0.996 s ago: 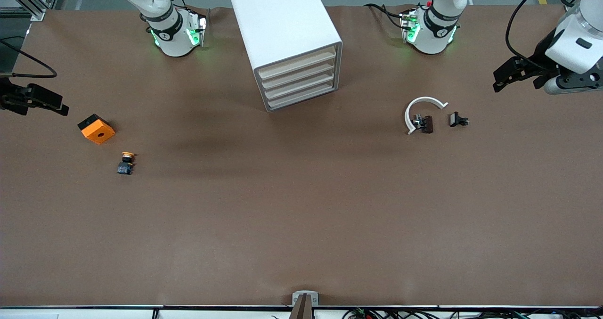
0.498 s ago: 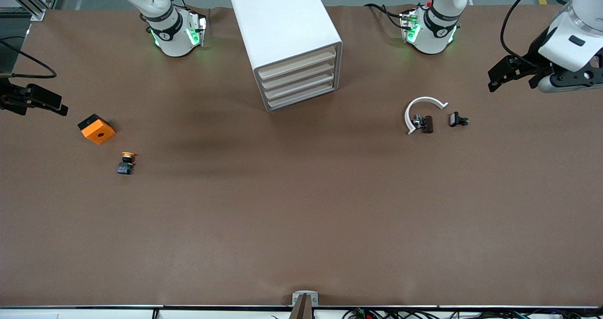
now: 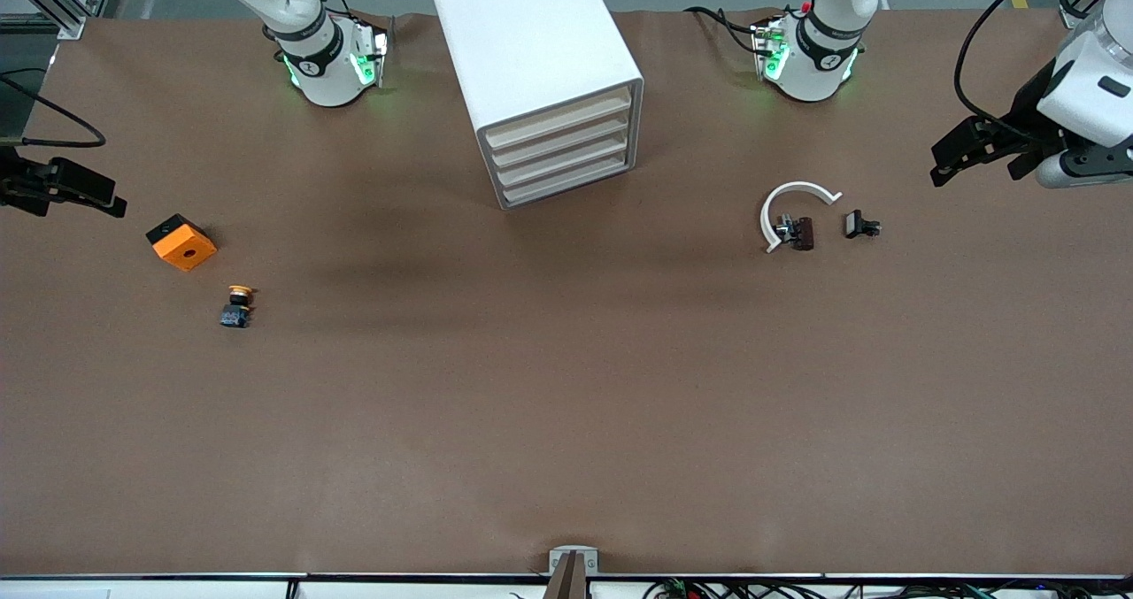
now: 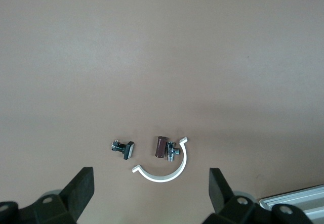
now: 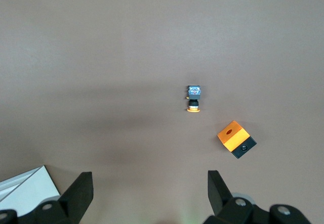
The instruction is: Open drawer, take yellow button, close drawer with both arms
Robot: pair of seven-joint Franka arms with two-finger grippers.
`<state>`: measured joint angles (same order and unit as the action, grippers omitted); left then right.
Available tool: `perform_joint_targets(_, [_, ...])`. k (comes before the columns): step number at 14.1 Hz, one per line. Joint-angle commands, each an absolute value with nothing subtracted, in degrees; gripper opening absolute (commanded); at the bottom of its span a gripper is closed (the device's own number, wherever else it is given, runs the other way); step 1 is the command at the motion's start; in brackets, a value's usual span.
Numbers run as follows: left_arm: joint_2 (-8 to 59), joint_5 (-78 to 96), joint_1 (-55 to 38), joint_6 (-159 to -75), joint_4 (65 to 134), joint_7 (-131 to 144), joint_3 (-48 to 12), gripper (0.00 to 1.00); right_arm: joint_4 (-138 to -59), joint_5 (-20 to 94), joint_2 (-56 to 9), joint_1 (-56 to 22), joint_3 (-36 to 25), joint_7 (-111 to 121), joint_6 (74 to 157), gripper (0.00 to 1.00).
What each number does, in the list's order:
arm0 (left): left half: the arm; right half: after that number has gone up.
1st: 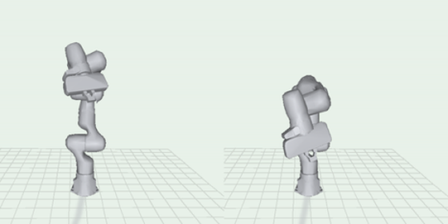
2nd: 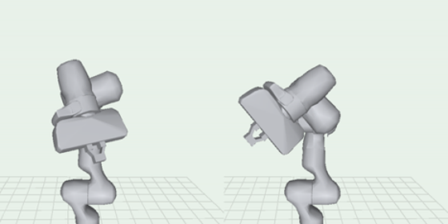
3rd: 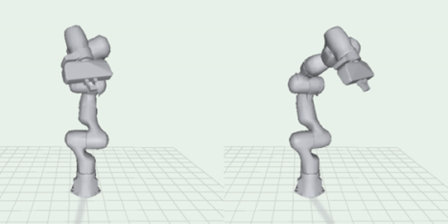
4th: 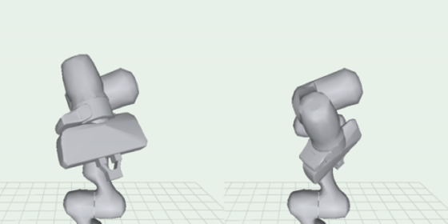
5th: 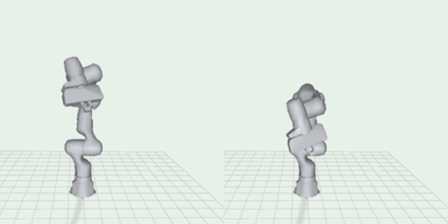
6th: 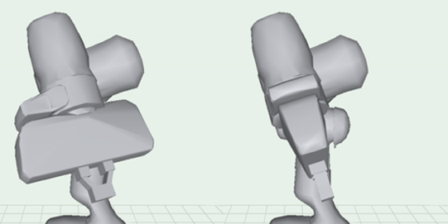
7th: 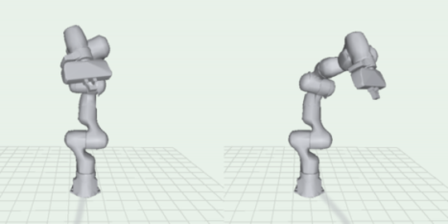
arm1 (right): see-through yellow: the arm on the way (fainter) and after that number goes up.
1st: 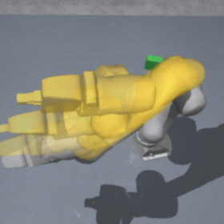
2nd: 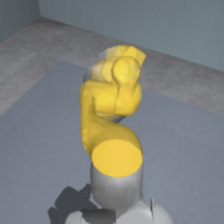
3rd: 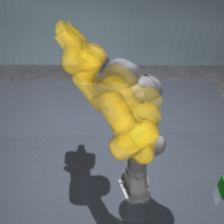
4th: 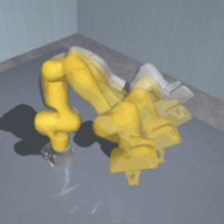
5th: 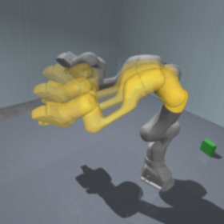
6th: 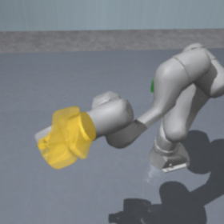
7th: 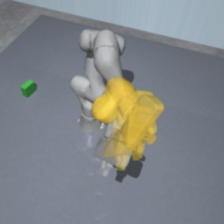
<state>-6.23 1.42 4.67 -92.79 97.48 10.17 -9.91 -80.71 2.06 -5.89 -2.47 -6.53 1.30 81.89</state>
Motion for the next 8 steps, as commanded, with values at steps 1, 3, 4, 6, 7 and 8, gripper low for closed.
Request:
perform_joint_targets(1, [-5.27, 0.88, 4.83, -91.41, 95.71, 9.41, -9.93, 1.0, -79.19, 1.41, -6.5, -2.29, -6.33, 0.62, 81.04, 1.0])
perform_joint_targets(3, [-5.27, -0.17, 4.83, -91.49, 95.71, 8.44, -9.93, 1.0, -79.19, 1.41, -6.5, -2.29, -6.33, 0.62, 81.04, 1.0])
perform_joint_targets(4, [-5.19, -0.26, 4.83, -91.49, 95.71, 8.0, -9.93, 1.0, -79.19, 1.41, -6.5, -2.29, -6.33, 0.62, 81.04, 1.0])
perform_joint_targets(6, [-5.19, -1.05, 5.01, -91.49, 95.63, 6.6, -9.84, 1.0, -79.19, 1.41, -6.5, -2.29, -6.33, 0.62, 81.04, 1.0])
perform_joint_targets(7, [-4.58, -1.05, 5.1, -91.49, 95.28, 6.33, -9.84, 1.0, -79.19, 1.41, -6.5, -2.29, -6.33, 0.62, 81.04, 1.0])
perform_joint_targets(8, [-3.79, -1.14, 5.36, -91.49, 93.97, 6.24, -9.84, 1.0, -79.19, 1.41, -6.59, -2.29, -6.24, 0.62, 81.12, 1.0])
